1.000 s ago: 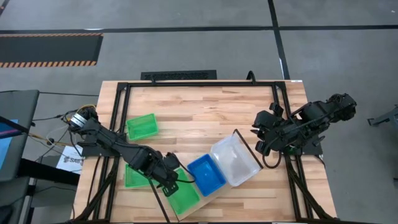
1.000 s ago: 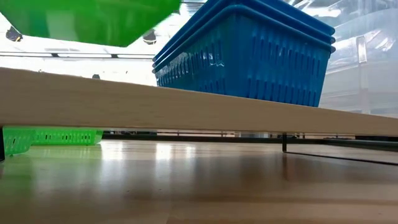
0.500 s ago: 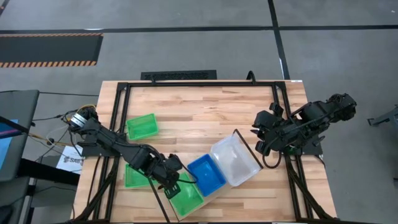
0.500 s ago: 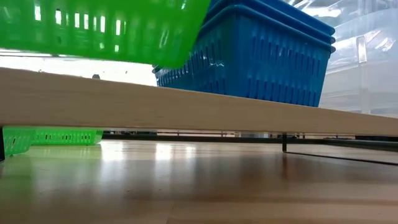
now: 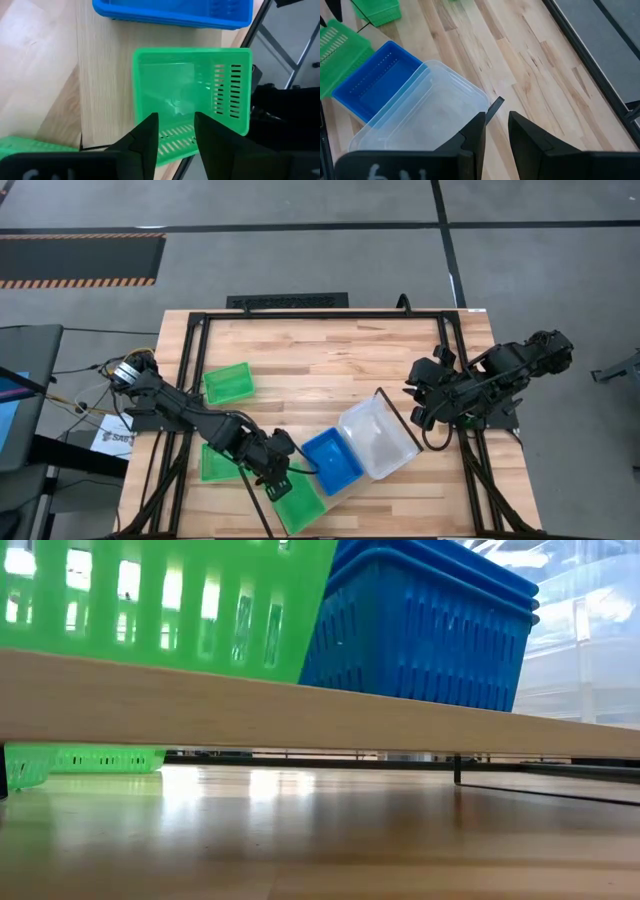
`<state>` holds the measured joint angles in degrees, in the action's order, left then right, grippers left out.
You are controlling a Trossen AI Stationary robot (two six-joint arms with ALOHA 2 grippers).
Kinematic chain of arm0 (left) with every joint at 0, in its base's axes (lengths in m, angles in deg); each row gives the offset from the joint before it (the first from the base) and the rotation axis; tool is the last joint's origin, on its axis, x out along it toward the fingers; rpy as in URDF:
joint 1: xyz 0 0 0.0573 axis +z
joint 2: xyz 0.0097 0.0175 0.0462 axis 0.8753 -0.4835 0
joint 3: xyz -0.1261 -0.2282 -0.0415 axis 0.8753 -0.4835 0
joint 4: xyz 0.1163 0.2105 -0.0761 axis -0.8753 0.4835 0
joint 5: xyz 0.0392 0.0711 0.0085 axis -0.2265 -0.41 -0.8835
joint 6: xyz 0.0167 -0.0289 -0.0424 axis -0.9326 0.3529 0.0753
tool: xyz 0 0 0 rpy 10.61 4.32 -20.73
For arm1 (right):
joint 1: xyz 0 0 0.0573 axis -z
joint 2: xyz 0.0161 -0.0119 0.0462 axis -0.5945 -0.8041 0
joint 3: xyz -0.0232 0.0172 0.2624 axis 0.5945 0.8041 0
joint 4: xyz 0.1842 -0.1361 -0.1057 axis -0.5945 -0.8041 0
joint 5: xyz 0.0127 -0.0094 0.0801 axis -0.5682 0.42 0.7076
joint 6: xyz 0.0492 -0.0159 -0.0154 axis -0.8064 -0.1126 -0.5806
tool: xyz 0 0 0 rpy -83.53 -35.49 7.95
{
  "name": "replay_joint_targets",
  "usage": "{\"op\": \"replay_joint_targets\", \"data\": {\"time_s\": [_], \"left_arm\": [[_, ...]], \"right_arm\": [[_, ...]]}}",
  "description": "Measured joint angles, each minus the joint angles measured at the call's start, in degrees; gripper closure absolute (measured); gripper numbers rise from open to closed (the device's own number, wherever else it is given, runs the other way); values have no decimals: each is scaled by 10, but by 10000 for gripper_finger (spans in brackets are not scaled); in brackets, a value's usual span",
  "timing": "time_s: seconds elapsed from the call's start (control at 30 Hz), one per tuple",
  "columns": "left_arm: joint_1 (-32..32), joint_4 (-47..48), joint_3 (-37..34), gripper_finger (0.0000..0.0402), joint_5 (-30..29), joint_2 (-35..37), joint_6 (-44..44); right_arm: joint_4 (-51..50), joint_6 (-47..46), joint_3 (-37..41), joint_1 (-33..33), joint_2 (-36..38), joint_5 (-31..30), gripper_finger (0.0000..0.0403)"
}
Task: Stack baskets on shelf by color
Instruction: Stack the top green basket on top of the other green basket on the shelf
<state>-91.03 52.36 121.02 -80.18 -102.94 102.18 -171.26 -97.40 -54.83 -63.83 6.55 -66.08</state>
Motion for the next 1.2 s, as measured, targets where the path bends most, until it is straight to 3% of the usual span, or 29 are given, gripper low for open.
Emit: {"op": "replay_joint_targets", "data": {"time_s": [0.2, 0.33, 0.5, 0.57, 0.7, 0.93, 1.2], "left_arm": [[22, 34, 20, 268, 0, 15, -14], [42, 174, 79, 266, -17, 41, -24], [46, 396, 132, 265, -147, 76, -26], [61, 411, 123, 266, -160, 94, -45], [110, 384, 50, 272, -160, 146, -83], [206, 329, -149, 273, -148, 221, -161], [284, 214, -299, 273, -161, 246, -260]], "right_arm": [[0, 3, 0, 0, 0, 0, 297], [0, 3, 0, 0, 0, 0, 297], [0, 3, 0, 0, 0, 0, 297], [0, 3, 0, 0, 0, 0, 297], [0, 2, 0, 2, 0, 0, 297], [13, 0, 0, 2, 0, -1, 297], [28, 0, 0, 5, 0, -1, 297]]}}
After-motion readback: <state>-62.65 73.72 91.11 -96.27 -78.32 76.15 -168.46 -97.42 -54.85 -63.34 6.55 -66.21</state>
